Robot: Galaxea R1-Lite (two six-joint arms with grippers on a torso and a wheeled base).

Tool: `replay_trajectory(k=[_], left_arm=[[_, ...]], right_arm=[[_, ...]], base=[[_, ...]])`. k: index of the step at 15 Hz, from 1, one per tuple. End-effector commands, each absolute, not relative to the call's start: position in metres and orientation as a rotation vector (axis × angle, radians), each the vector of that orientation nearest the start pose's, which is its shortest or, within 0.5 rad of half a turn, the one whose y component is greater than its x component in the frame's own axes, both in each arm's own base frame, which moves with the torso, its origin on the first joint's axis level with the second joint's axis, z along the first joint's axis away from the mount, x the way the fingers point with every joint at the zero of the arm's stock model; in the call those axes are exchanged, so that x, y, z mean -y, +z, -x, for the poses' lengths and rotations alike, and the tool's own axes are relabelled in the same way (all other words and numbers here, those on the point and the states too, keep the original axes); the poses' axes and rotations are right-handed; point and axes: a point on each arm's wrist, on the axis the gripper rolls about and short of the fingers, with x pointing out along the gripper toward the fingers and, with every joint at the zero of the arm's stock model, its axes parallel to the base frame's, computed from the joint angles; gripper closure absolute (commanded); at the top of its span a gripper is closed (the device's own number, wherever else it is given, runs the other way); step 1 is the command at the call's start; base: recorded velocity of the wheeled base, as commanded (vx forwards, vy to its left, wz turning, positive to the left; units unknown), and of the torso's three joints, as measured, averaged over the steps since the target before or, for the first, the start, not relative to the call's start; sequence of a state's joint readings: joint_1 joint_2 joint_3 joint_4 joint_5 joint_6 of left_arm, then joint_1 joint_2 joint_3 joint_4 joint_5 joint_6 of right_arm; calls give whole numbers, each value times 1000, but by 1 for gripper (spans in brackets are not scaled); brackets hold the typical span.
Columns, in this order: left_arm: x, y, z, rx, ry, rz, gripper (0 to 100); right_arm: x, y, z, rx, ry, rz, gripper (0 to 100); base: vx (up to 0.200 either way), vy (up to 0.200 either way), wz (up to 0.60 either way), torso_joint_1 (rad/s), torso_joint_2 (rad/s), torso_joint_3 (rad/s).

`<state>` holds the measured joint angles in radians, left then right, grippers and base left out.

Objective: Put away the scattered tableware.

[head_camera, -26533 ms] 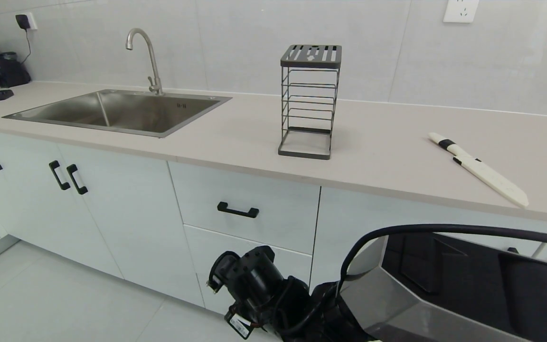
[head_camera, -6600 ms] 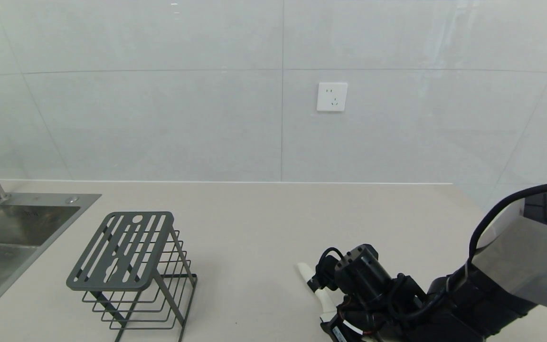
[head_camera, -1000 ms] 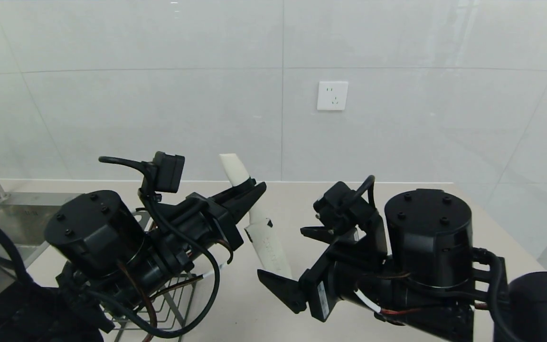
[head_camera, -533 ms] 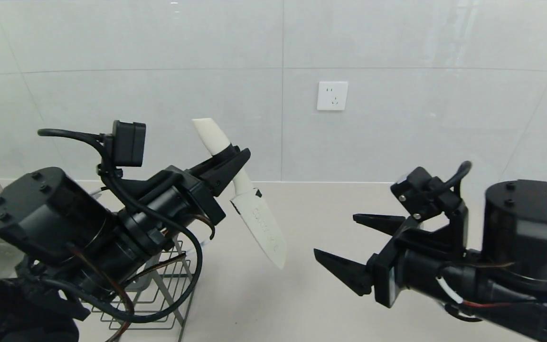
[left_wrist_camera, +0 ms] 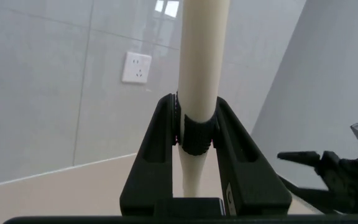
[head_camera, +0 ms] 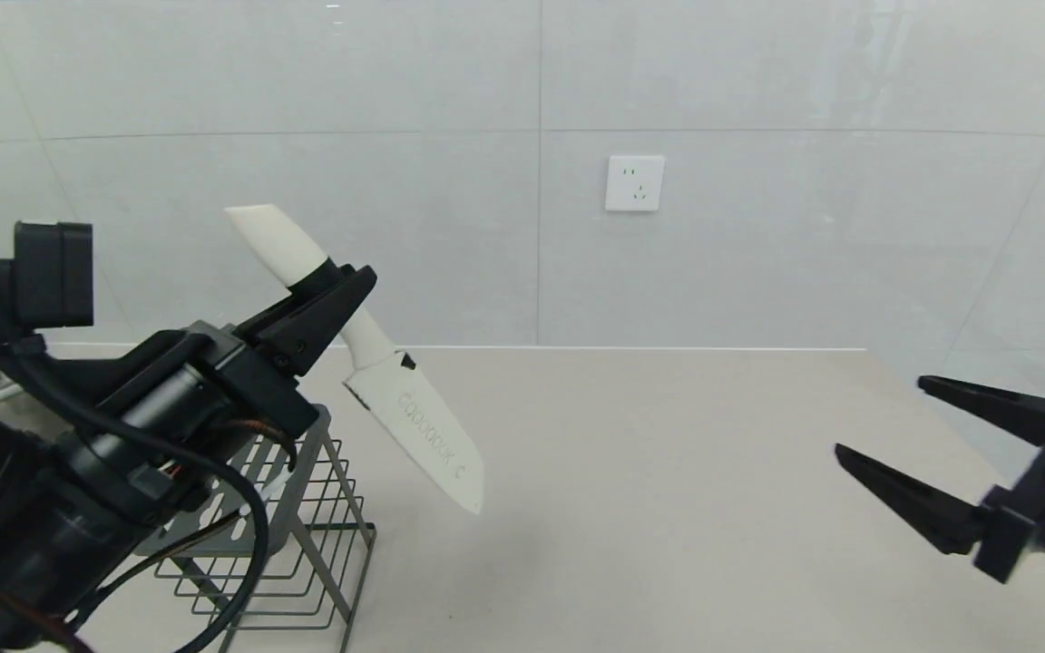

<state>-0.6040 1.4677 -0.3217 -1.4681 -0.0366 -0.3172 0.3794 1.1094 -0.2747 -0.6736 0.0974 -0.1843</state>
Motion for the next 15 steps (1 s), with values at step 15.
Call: replay_trajectory(k=[15], left_arm=[[47,232,-129,446,-460,275,100]], right_arm=[[-7,101,21,216,230,310,0]], base=[[0,0,0,0,0,0]])
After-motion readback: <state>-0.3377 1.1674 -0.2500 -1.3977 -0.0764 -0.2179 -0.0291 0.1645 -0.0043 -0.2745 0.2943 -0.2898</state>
